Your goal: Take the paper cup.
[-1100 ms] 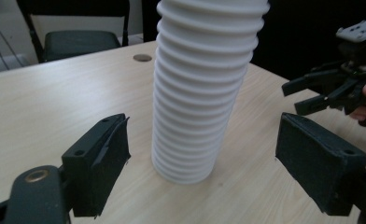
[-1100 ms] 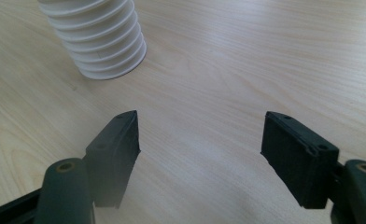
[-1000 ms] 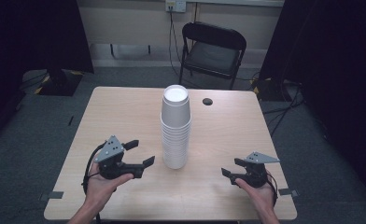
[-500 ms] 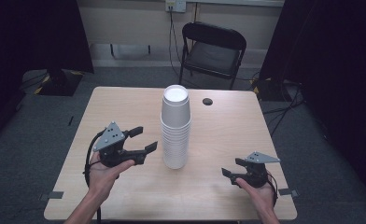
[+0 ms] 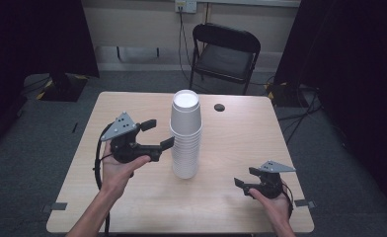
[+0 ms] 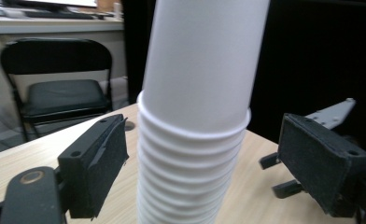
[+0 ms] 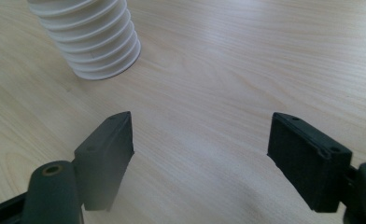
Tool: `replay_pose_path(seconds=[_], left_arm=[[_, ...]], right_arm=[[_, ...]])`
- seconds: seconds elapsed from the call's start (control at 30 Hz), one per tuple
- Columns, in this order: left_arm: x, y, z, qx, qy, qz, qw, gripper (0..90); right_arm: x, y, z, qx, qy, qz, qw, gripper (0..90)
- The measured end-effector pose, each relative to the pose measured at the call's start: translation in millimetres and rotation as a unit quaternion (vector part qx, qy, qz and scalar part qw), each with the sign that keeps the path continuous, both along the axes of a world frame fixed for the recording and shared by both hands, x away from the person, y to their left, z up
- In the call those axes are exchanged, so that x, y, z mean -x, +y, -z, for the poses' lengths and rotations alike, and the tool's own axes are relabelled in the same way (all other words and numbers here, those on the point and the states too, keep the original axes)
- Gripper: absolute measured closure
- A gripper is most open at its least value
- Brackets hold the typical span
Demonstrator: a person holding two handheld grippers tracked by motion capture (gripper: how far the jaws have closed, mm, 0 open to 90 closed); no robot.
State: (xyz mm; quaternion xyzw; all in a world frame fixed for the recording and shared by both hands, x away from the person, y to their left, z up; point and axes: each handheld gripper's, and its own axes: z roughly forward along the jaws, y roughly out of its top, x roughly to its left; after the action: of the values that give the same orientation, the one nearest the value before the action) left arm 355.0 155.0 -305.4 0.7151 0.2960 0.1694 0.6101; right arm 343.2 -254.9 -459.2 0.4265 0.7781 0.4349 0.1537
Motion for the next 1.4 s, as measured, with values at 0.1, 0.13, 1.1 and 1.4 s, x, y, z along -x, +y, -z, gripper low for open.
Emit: replay_pose_path(seconds=[0.1, 0.13, 1.1, 1.4], left_arm=[[-3.2, -5.3, -8.6, 0.0, -0.006, 0.003, 1.0, 15.4], [-4.3, -8.2, -12.7, -0.003, -0.01, 0.006, 0.9999, 15.4], [-47.2, -50.3, -36.2, -0.035, -0.018, 0.02, 0.999, 15.2], [-54.8, -60.4, -30.2, -0.042, -0.001, 0.019, 0.999, 14.7]], right_arm=[[-0.7, 0.6, 1.3, 0.006, 0.001, -0.001, 1.0, 21.2], [-0.5, 1.0, 1.4, 0.005, 0.005, 0.0, 1.0, 21.3], [-0.5, -0.6, 2.1, -0.007, 0.014, -0.01, 0.9998, 23.4], [-0.3, 0.7, 3.8, -0.003, 0.013, -0.009, 0.9999, 21.3]])
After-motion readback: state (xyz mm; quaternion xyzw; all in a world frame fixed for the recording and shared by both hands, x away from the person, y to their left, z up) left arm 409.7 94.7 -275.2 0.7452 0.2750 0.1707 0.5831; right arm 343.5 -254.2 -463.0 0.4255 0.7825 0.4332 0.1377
